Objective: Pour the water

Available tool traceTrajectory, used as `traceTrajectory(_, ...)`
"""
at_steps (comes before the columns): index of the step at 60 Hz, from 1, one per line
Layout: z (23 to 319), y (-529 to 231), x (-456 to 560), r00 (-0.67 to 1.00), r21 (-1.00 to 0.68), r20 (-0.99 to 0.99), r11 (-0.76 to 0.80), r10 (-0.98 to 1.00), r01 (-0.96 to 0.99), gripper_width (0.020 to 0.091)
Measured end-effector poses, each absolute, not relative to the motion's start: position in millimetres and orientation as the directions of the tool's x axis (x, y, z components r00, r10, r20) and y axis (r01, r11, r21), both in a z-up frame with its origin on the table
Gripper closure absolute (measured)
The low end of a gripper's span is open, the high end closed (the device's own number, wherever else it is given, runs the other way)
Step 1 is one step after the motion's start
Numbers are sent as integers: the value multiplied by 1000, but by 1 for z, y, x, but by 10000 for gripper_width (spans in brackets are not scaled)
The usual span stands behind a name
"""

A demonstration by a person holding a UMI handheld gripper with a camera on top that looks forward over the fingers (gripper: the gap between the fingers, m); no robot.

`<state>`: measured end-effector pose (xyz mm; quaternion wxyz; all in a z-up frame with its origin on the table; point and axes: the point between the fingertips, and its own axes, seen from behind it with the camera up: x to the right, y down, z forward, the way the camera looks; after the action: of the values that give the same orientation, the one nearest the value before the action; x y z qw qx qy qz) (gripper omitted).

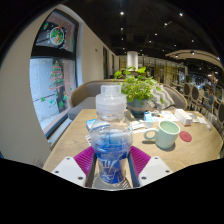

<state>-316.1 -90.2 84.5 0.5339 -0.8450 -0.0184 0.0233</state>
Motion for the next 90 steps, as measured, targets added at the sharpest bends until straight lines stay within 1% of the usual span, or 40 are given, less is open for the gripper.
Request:
traceTrajectory(2, 84, -89, -316, 999, -905, -15, -426, 52, 9, 572)
traceTrajectory(10, 85, -84, -325, 997, -907, -2, -420, 77, 31, 674)
traceTrajectory(12, 85, -84, -327, 997, -906, -2, -423, 79, 32, 677)
traceTrajectory(13, 85, -83, -327, 997, -906, -4, -422, 83, 31, 720)
traceTrajectory(15, 86, -82, -326, 997, -907, -8, -421, 74, 24, 727)
traceTrajectory(17, 87, -81, -326, 998, -906, -2, -422, 70, 28, 754)
traceTrajectory(23, 95, -77, -329, 997, -906, -23, -424, 75, 11, 755)
traceTrajectory(29, 129, -66, -335, 985, -908, -156, -403, 74, -113, 755)
traceTrajectory(36, 185, -42, -341, 893, -840, -444, -380, 72, -387, 755)
traceTrajectory(37, 195, -40, -344, 873, -823, -483, -377, 70, -425, 756)
traceTrajectory(41, 218, -19, -332, 766, -731, -639, -360, 63, -580, 755)
traceTrajectory(46, 242, -1, -325, 574, -543, -818, -364, 25, -757, 756)
traceTrajectory(52, 241, 28, -303, 277, -249, -960, -349, -34, -904, 758)
traceTrajectory(53, 246, 26, -298, 224, -194, -973, -347, -48, -917, 760)
traceTrajectory(56, 238, 41, -285, 70, -44, -995, -325, -68, -945, 761)
traceTrajectory(59, 230, 50, -272, -77, 101, -993, -299, -90, -949, 763)
traceTrajectory(60, 234, 47, -266, -122, 147, -987, -289, -102, -946, 759)
traceTrajectory(66, 213, 66, -244, -344, 360, -933, -241, -110, -901, 760)
traceTrajectory(68, 211, 70, -239, -404, 417, -909, -232, -104, -879, 760)
traceTrajectory(69, 216, 60, -232, -435, 448, -894, -225, -107, -865, 760)
traceTrajectory(71, 207, 72, -228, -481, 493, -870, -201, -109, -846, 760)
traceTrajectory(74, 202, 78, -220, -546, 553, -833, -186, -93, -812, 760)
traceTrajectory(79, 187, 79, -208, -600, 608, -794, -160, -104, -777, 761)
traceTrajectory(85, 169, 81, -209, -605, 621, -784, -156, -140, -768, 760)
traceTrajectory(86, 170, 73, -208, -603, 620, -784, -158, -144, -768, 760)
traceTrajectory(90, 170, 82, -212, -580, 601, -799, -172, -161, -780, 762)
